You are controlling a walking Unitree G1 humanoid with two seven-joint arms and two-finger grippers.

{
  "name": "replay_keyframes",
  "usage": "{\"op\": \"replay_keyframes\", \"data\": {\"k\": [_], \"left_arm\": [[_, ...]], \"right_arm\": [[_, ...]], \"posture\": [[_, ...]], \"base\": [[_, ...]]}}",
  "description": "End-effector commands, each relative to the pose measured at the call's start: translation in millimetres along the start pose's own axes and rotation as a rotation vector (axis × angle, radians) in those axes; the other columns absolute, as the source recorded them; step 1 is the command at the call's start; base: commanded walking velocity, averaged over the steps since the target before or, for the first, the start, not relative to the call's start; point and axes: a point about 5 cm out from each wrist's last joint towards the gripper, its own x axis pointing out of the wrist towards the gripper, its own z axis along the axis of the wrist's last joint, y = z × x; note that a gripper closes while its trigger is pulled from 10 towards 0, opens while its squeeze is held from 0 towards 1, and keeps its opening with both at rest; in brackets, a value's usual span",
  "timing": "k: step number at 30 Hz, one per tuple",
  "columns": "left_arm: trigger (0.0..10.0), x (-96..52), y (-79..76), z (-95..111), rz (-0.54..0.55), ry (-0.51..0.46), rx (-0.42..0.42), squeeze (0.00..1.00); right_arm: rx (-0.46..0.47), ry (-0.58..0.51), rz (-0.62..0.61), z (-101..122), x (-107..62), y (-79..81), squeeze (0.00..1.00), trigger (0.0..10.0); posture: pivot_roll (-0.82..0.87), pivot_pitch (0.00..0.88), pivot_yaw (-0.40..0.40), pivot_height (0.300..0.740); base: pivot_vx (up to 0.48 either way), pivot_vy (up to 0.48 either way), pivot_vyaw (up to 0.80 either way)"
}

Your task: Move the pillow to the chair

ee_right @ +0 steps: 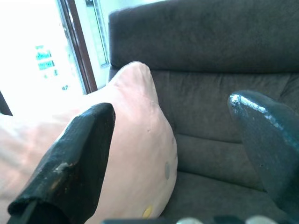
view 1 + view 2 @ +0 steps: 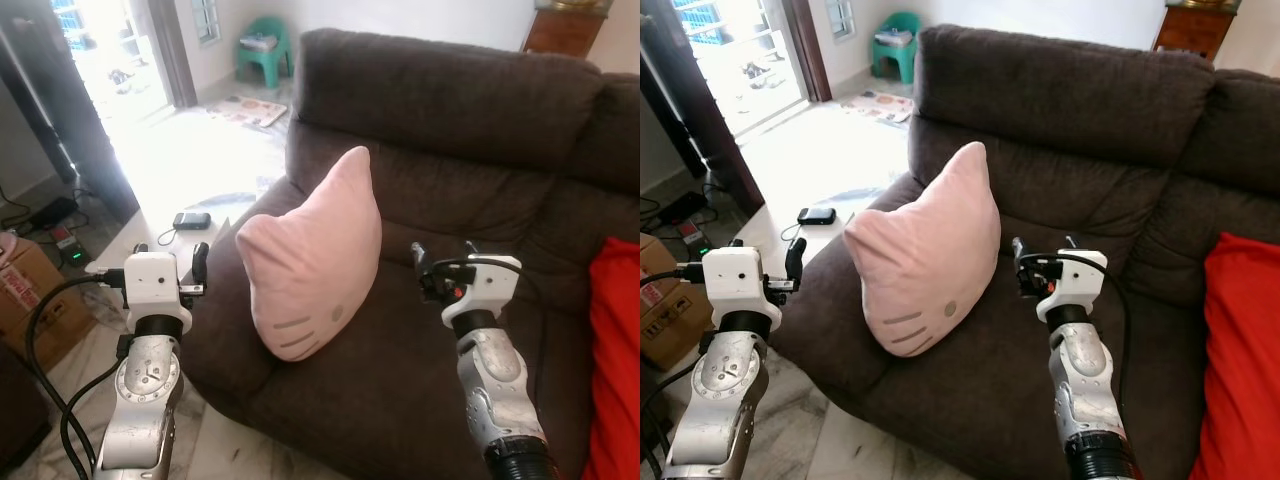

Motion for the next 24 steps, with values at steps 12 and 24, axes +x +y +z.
{"op": "replay_keyframes", "data": {"k": [12,24], "left_arm": [[10.0,-1.0,-0.9,-2.6,-0.001,0.006,-0.002,0.0],[10.0,-1.0,1.6,-16.2,0.002,0.064,0.009,0.0]], "right_arm": [[-0.009,-0.004,-0.001,2.3,2.8,-1.4,0.0,10.0],[-0.011,0.011,-0.001,-1.2,4.0,-2.1,0.0,10.0]], "posture": [[0.07,0.0,0.007,0.74],[0.07,0.0,0.003,0.74]], "base": [[-0.281,0.0,0.0],[-0.178,0.0,0.0]]}}
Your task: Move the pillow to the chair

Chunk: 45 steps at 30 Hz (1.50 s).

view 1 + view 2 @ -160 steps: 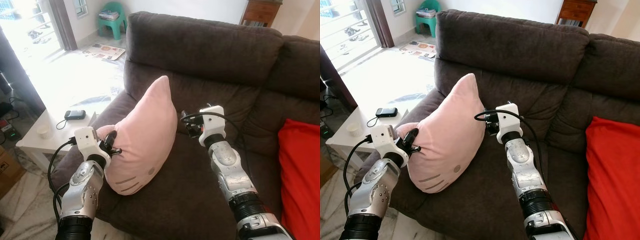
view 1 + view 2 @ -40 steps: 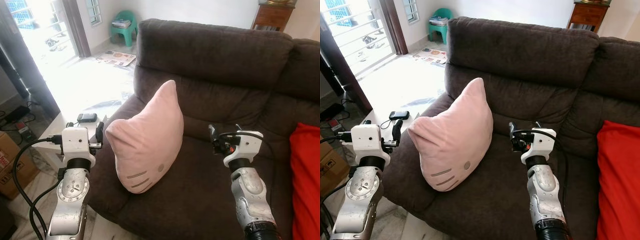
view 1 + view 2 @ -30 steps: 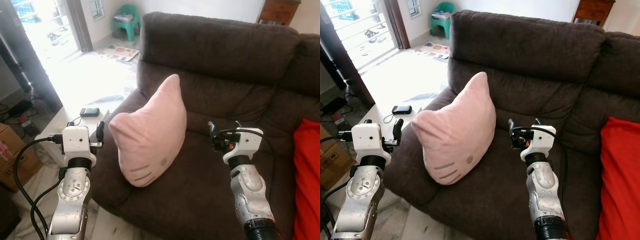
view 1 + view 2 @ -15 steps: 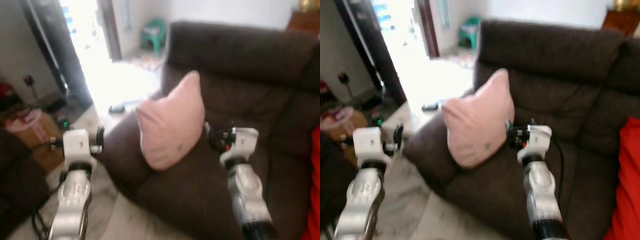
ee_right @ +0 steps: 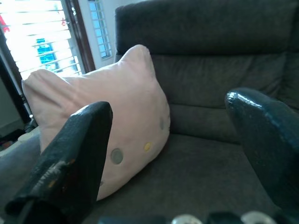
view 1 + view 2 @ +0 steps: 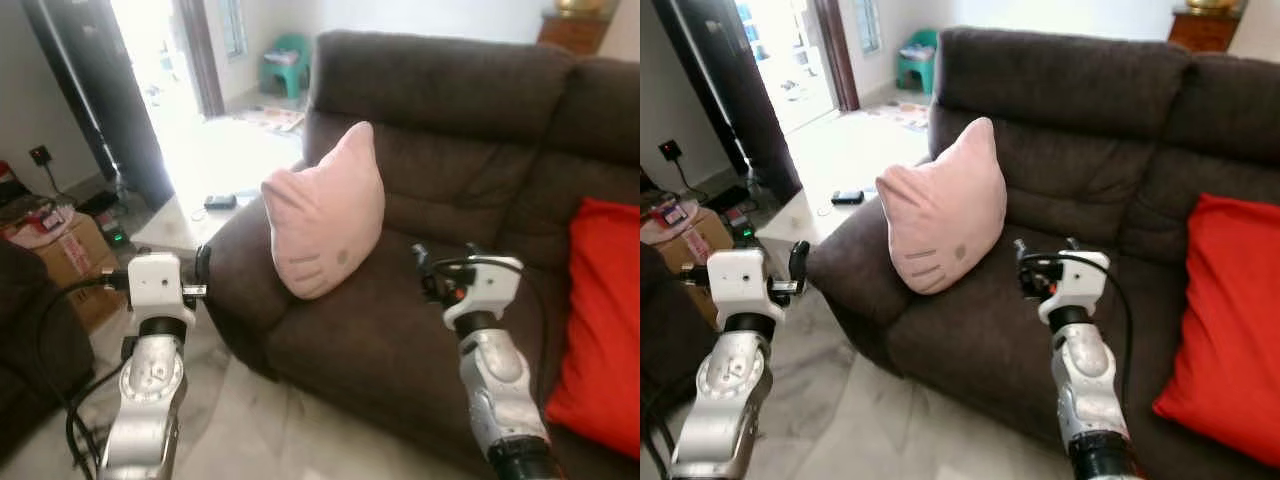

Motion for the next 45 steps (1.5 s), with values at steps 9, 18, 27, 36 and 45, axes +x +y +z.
{"op": "replay_keyframes", "data": {"k": [9,18,27,36,45], "left_arm": [[10.0,-15.2,19.2,-64.7,0.002,0.273,-0.003,0.0],[10.0,-52.8,27.5,-124.1,-0.02,0.524,0.007,0.0],[10.0,-82.0,21.6,-163.9,-0.073,0.722,0.014,0.0],[10.0,-109.5,22.9,-188.8,-0.126,0.9,0.037,0.0],[10.0,-130.3,24.7,-200.7,-0.107,1.021,-0.01,0.0]], "right_arm": [[-0.048,0.153,-0.072,-29.0,-4.8,-23.1,0.0,10.0],[-0.165,0.527,-0.178,-85.1,-47.2,-56.9,0.0,10.0],[-0.148,0.95,-0.212,-142.4,-130.3,-62.1,0.0,10.0],[-0.144,1.051,-0.191,-156.3,-156.9,-54.0,0.0,10.0],[-0.125,1.059,-0.206,-157.7,-162.6,-55.4,0.0,10.0]], "posture": [[0.07,0.0,0.002,0.74],[0.07,0.0,0.001,0.74],[0.07,0.0,0.005,0.74],[0.07,0.0,0.017,0.74],[0.06,0.0,0.022,0.74]], "base": [[0.0,0.0,0.0],[0.0,0.0,0.0],[0.0,0.0,0.0],[0.0,0.0,0.0],[0.0,0.0,0.0]]}}
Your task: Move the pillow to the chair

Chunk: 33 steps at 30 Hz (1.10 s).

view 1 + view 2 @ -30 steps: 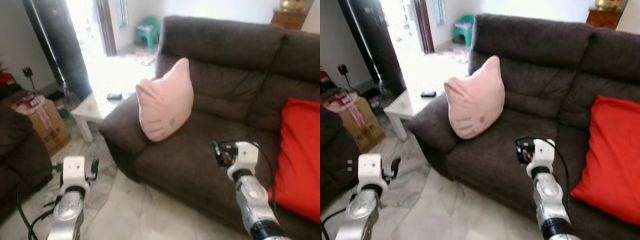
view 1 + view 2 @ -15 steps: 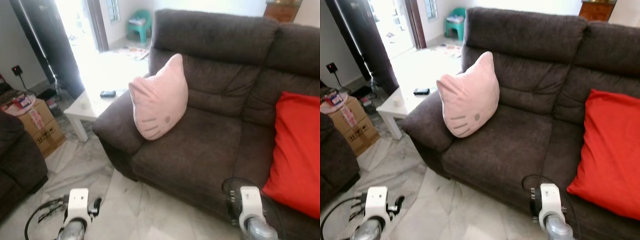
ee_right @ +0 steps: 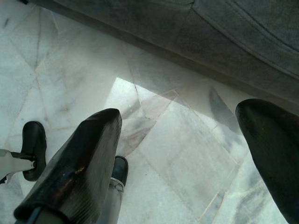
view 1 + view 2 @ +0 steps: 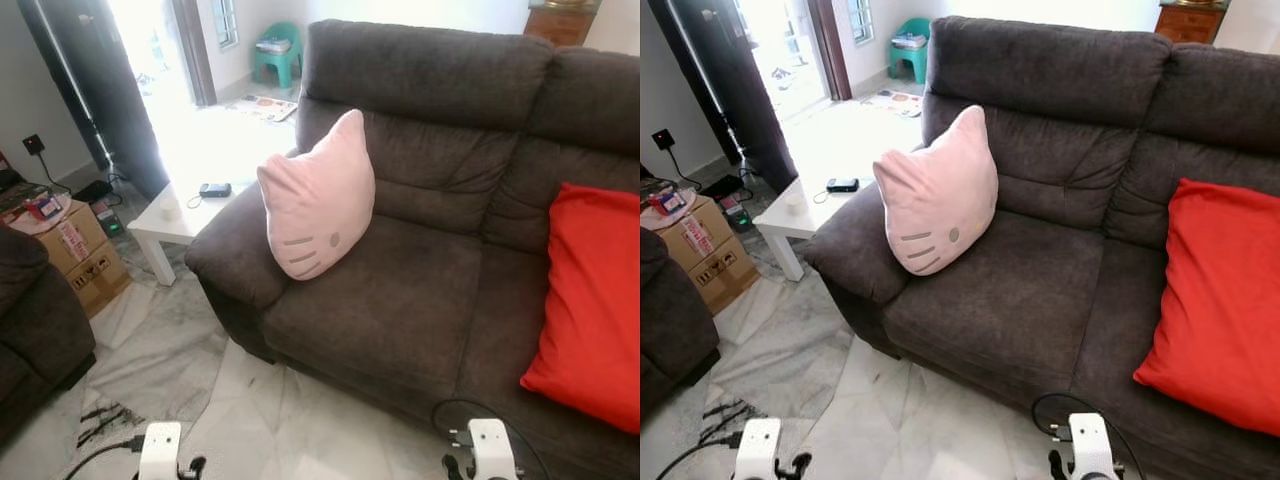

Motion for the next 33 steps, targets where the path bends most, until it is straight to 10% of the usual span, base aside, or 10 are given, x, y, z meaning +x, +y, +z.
{"op": "replay_keyframes", "data": {"k": [1,33], "left_arm": [[10.0,0.5,-0.8,0.0,-0.007,0.004,-0.003,0.0],[10.0,-2.4,-0.7,-15.0,-0.011,0.059,0.002,0.0]], "right_arm": [[0.006,-0.001,-0.003,0.4,0.0,-0.7,0.0,10.0],[-0.017,0.011,0.011,0.7,0.9,6.6,0.0,10.0]], "posture": [[0.06,0.0,0.022,0.74],[0.06,0.0,0.023,0.74]], "base": [[0.0,0.0,0.0],[0.0,0.0,-0.6]]}}
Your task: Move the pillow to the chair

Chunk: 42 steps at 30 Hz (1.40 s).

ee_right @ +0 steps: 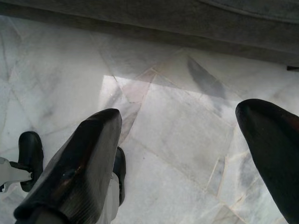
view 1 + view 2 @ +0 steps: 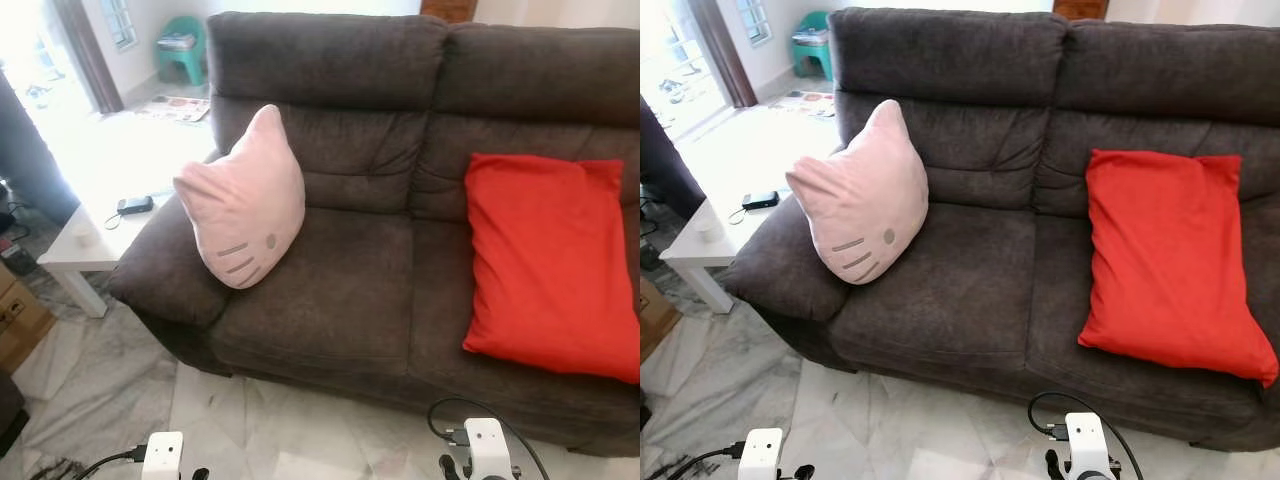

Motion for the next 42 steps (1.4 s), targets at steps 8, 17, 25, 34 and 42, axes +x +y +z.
{"op": "replay_keyframes", "data": {"k": [8,17,25,34,42], "left_arm": [[10.0,-1.6,1.0,-7.3,-0.003,0.031,0.011,0.0],[10.0,-0.7,2.0,-4.3,-0.006,0.029,0.026,0.0],[10.0,-0.2,1.0,-2.8,-0.013,0.026,0.024,0.0],[10.0,0.0,-1.5,-2.9,-0.013,0.026,0.046,0.0],[10.0,-0.4,-4.5,-4.7,-0.015,0.023,0.047,0.0]], "right_arm": [[-0.02,-0.004,0.001,2.8,0.8,2.8,0.0,10.0],[-0.006,0.015,-0.102,-9.1,-5.5,-32.5,0.0,10.0],[0.007,0.027,-0.102,-15.2,-6.4,-29.6,0.0,10.0],[0.006,0.001,-0.063,-4.5,-2.4,-15.4,0.0,10.0],[0.002,-0.006,-0.061,-1.3,-1.8,-15.5,0.0,10.0]], "posture": [[0.06,0.0,0.031,0.74],[0.04,0.0,0.045,0.74],[0.04,0.0,0.043,0.74],[0.05,0.0,0.035,0.74],[0.05,0.0,0.03,0.74]], "base": [[0.0,0.0,-0.79],[0.0,0.0,-0.79],[0.0,0.0,-0.79],[0.0,-0.172,-0.79],[0.0,-0.081,-0.78]]}}
